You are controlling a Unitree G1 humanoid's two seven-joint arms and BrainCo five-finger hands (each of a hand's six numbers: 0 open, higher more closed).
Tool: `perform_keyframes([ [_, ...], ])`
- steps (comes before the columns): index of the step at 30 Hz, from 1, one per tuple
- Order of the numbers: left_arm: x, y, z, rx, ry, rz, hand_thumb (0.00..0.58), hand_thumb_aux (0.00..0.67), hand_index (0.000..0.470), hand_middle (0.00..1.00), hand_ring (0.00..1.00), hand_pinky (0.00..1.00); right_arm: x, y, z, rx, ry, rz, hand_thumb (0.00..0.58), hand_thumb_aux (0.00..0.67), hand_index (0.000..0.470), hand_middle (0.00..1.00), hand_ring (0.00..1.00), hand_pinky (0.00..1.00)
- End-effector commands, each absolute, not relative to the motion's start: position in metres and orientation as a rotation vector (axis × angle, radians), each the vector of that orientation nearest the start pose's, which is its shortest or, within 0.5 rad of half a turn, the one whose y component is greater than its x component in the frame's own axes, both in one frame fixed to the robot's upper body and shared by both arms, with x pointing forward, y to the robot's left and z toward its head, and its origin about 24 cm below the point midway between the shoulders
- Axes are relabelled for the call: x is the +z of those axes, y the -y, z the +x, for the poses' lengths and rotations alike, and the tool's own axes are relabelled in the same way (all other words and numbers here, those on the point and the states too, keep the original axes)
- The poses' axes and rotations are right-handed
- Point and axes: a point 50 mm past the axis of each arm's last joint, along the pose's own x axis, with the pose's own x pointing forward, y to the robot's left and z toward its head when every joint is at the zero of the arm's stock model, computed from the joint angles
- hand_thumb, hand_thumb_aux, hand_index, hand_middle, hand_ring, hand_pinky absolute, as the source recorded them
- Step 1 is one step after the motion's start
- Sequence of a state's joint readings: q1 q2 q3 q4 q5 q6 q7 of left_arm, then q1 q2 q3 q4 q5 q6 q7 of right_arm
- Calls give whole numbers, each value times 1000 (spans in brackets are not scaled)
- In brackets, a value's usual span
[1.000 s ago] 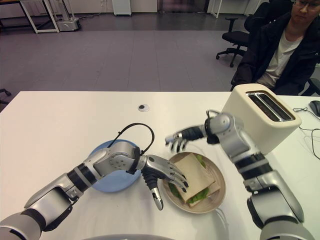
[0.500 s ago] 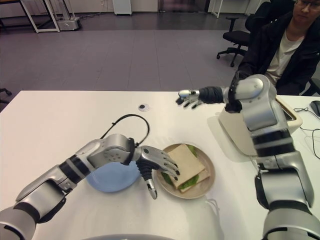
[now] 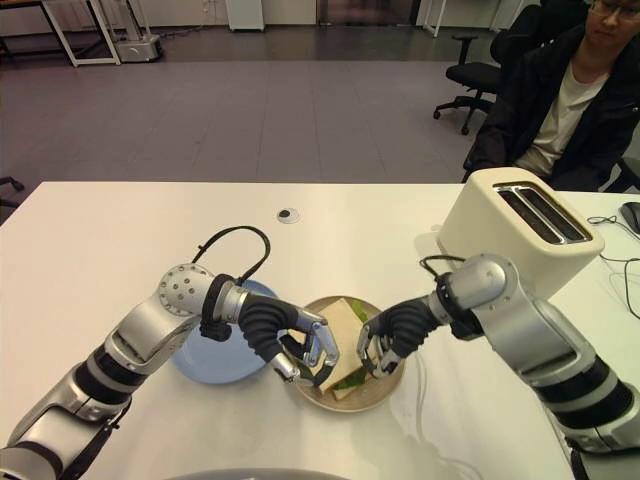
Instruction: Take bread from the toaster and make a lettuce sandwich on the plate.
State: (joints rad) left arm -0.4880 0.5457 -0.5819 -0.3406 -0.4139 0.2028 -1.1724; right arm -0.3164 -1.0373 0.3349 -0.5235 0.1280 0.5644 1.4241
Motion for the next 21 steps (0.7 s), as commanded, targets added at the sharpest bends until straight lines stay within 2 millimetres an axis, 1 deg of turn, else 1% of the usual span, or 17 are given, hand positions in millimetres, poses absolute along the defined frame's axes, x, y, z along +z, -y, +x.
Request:
perform_keyframes([
  [1, 108, -68, 190, -2076, -233, 509, 580, 670, 470, 1000, 1000, 1000, 129, 171, 179, 1746, -809, -855, 580, 670, 470, 1000, 1000, 1000],
  [4, 99, -69, 185, -2094, -324, 563, 580, 670, 470, 1000, 1000, 1000, 121, 169, 171, 1780, -848, -875, 580, 670, 470, 1000, 1000, 1000],
  [7, 85, -70, 187, -2096, -377, 738, 580, 670, 470, 1000, 1000, 1000, 116, 169, 162, 1800, -884, -887, 580, 670, 470, 1000, 1000, 1000],
  [10, 71, -65, 190, -2062, -359, 852, 580, 670, 470, 1000, 1000, 1000, 108, 166, 159, 1816, -900, -918, 580, 670, 470, 1000, 1000, 1000],
  [12, 63, -60, 197, -2022, -307, 949, 580, 670, 470, 1000, 1000, 1000, 99, 164, 161, 1803, -895, -975, 580, 670, 470, 1000, 1000, 1000],
  [14, 58, -56, 204, -1989, -241, 1028, 580, 670, 470, 1000, 1000, 1000, 89, 164, 167, 1761, -867, -1097, 580, 670, 470, 1000, 1000, 1000],
  [16, 56, -53, 213, -1957, -162, 1106, 580, 670, 470, 1000, 1000, 1000, 81, 163, 175, 1723, -839, -1169, 580, 670, 470, 1000, 1000, 1000],
  [19, 56, -51, 221, -1920, -103, 1134, 580, 670, 470, 1000, 1000, 1000, 73, 160, 187, 1683, -807, -1212, 580, 670, 470, 1000, 1000, 1000],
  [21, 57, -50, 227, -1904, -83, 1142, 580, 670, 470, 1000, 1000, 1000, 69, 157, 196, 1644, -796, -1198, 580, 670, 470, 1000, 1000, 1000],
])
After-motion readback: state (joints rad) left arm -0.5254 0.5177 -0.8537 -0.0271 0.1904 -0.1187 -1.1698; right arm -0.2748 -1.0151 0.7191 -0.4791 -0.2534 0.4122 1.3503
